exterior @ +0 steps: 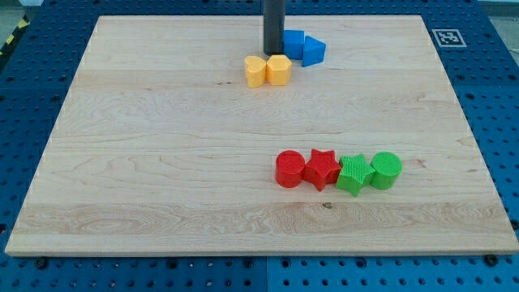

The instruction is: Push blue cube down a bit

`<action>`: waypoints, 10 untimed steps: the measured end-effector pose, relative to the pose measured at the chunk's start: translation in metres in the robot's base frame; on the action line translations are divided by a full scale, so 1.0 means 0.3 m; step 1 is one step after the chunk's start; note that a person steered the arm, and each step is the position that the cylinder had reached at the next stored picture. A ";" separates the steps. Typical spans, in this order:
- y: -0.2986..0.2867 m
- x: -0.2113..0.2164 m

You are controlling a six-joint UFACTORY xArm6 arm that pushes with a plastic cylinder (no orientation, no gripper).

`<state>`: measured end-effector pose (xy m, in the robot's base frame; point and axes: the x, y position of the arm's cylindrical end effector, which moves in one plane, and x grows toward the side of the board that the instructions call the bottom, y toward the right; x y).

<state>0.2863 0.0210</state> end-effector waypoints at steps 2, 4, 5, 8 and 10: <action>0.038 -0.170; 0.109 -0.124; 0.071 -0.124; 0.067 -0.057; 0.023 -0.092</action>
<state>0.2586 0.0280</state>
